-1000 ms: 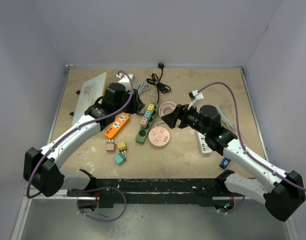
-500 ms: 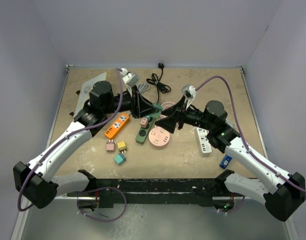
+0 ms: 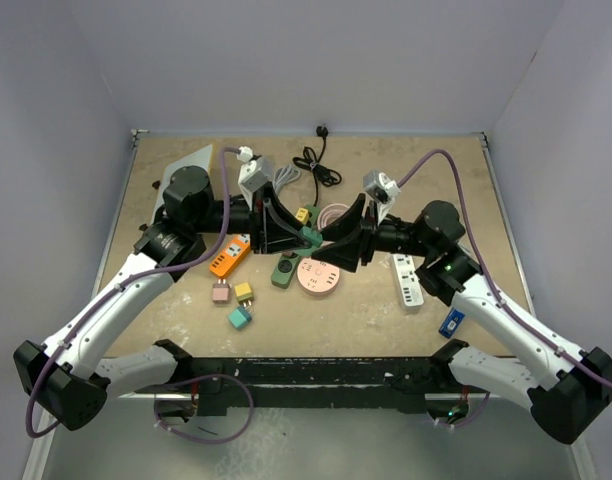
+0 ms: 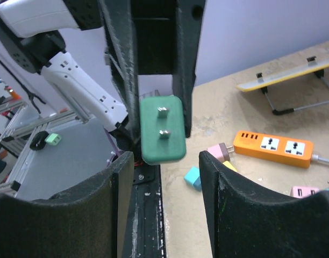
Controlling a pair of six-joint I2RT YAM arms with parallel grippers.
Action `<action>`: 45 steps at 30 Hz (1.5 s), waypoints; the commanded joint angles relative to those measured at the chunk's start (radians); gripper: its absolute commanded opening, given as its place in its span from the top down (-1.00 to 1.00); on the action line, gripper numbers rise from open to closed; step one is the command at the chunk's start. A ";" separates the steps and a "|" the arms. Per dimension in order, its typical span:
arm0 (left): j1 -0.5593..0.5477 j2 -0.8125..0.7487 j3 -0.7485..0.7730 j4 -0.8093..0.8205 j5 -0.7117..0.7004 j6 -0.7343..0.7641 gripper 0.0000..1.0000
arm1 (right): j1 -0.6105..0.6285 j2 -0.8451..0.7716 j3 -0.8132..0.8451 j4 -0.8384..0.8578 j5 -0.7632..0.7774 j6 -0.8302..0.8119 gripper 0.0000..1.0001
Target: Insert the plug
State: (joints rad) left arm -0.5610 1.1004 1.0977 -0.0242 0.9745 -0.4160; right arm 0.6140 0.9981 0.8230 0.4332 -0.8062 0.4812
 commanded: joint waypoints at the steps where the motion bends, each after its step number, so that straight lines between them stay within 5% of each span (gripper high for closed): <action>1: 0.006 -0.015 0.007 -0.012 0.057 0.069 0.73 | -0.002 0.003 0.063 0.083 -0.075 0.029 -0.06; 10: 0.006 -0.010 0.019 -0.049 0.093 0.104 0.68 | -0.002 0.043 0.078 0.125 -0.107 0.058 0.53; 17: 0.006 -0.017 0.021 -0.035 0.007 0.050 -0.02 | -0.002 0.043 0.045 0.212 -0.037 0.154 0.98; 31: 0.004 -0.053 -0.168 0.690 -0.402 -0.590 -0.18 | -0.002 -0.059 -0.075 0.480 0.480 0.353 1.00; 45: 0.000 0.031 -0.197 0.828 -0.465 -0.762 -0.05 | -0.002 0.079 -0.016 0.687 0.421 0.495 1.00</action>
State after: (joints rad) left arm -0.5575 1.1259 0.9012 0.7193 0.5224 -1.1343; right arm 0.6132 1.0679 0.7654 0.9596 -0.3710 0.9150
